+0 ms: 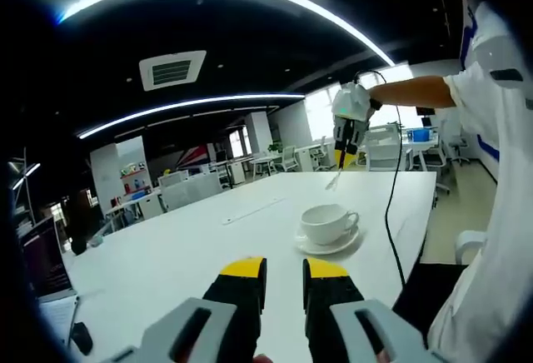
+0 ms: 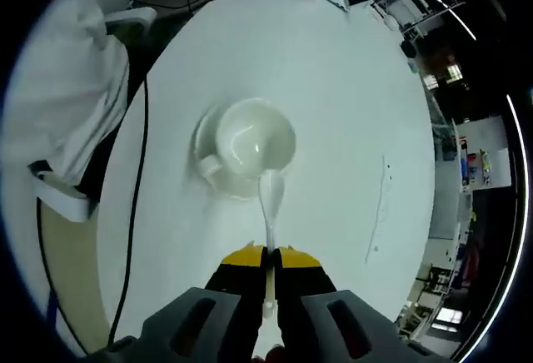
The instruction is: Tidy tabletop coffee trays, cups and spoons，present forward
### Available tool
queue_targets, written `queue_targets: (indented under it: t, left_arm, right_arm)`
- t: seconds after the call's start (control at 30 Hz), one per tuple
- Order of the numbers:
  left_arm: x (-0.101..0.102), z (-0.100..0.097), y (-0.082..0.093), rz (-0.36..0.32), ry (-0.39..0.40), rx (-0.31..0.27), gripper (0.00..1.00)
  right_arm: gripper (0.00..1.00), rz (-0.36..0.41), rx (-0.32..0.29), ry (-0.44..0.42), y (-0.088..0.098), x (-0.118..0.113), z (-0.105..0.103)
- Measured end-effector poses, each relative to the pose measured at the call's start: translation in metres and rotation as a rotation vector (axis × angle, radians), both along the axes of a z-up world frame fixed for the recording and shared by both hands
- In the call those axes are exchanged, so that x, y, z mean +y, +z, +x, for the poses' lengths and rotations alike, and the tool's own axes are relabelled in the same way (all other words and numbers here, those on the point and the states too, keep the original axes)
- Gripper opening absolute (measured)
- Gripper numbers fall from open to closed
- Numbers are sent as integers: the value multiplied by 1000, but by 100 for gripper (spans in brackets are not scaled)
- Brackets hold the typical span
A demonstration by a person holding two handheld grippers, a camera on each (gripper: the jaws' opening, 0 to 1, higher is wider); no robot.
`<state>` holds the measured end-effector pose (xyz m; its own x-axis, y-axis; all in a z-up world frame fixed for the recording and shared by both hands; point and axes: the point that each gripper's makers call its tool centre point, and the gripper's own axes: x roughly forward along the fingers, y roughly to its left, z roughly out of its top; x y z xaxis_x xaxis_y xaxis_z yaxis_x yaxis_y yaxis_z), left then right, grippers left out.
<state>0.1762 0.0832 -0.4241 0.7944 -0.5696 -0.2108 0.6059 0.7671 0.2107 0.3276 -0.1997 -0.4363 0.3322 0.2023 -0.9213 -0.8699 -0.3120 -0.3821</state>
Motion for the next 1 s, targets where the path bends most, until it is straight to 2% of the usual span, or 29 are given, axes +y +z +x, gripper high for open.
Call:
queue_targets:
  t: [0.5,0.67,1.0]
  left_arm:
    - [-5,-5,-10,-6,-7,18,20]
    - [-5,-7,-12,-10,-7,20,20]
    - [-1,-9,-20,-15,6,31,20]
  right_arm:
    - [5,-113,60,109,-33,43,-17]
    - [5,-128,77,117,-42,49,-8]
    - [5,-138,124,131,-61,60,-7]
